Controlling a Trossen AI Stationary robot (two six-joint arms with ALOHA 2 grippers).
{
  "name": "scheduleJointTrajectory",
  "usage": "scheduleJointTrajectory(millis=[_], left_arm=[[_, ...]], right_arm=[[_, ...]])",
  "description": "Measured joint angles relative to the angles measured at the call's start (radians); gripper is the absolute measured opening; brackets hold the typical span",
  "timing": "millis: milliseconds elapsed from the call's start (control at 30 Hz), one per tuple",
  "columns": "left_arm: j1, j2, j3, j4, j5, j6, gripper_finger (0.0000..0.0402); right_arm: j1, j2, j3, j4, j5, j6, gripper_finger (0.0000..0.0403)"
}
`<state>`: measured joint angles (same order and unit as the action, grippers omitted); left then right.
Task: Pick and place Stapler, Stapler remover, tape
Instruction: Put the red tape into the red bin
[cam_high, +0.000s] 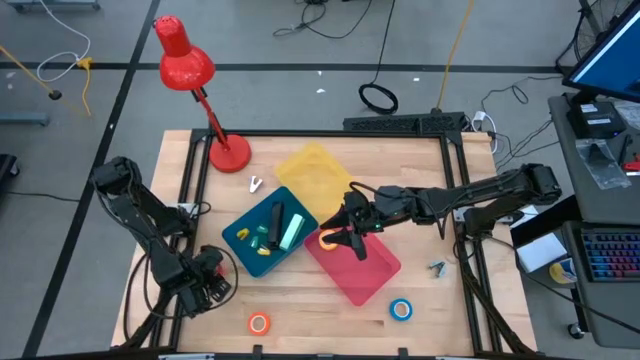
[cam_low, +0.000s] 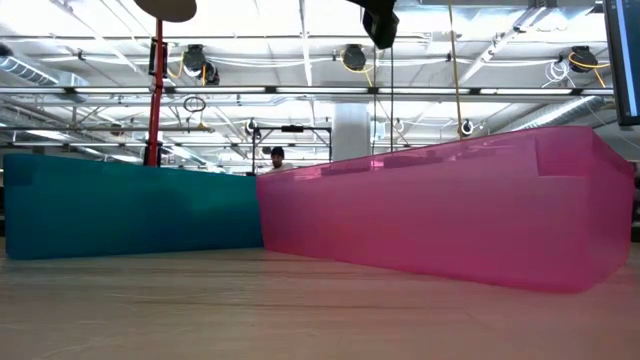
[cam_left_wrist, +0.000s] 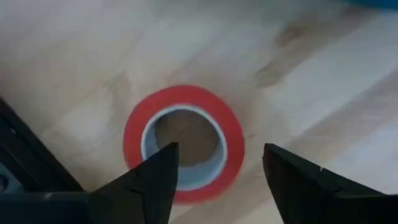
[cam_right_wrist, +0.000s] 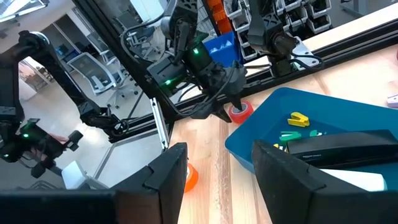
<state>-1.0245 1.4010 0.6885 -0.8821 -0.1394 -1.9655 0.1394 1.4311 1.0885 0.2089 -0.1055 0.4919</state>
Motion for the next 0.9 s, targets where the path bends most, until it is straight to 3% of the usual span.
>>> scheduleJointTrajectory(millis=[167, 267, 400, 633, 800, 900], left_arm=[[0.008, -0.002, -0.075, 0.120, -0.008, 0.001, 0.0250], [0.020, -0.003, -0.092, 0.130, -0.003, 0.004, 0.0239], [0.029, -0.002, -0.100, 0.135, 0.002, 0.040, 0.0185], [0.032, -0.004, -0.094, 0.120, 0.009, 0.044, 0.0035], [0.032, -0.038, -0.038, 0.137, 0.010, 0.058, 0.0034], [0.024, -0.075, 0.028, 0.149, -0.044, 0.124, 0.0034]], right_arm=[[0.006, 0.000, 0.000, -0.003, 0.002, 0.000, 0.0172], [0.007, 0.000, 0.000, -0.004, 0.003, 0.006, 0.0173], [0.006, 0.000, 0.000, -0.002, 0.008, 0.011, 0.0172], [0.006, 0.000, 0.000, -0.004, 0.027, 0.009, 0.0173], [0.006, 0.000, 0.000, -0.022, 0.023, -0.017, 0.0172], [0.006, 0.000, 0.000, -0.043, 0.023, -0.042, 0.0173]])
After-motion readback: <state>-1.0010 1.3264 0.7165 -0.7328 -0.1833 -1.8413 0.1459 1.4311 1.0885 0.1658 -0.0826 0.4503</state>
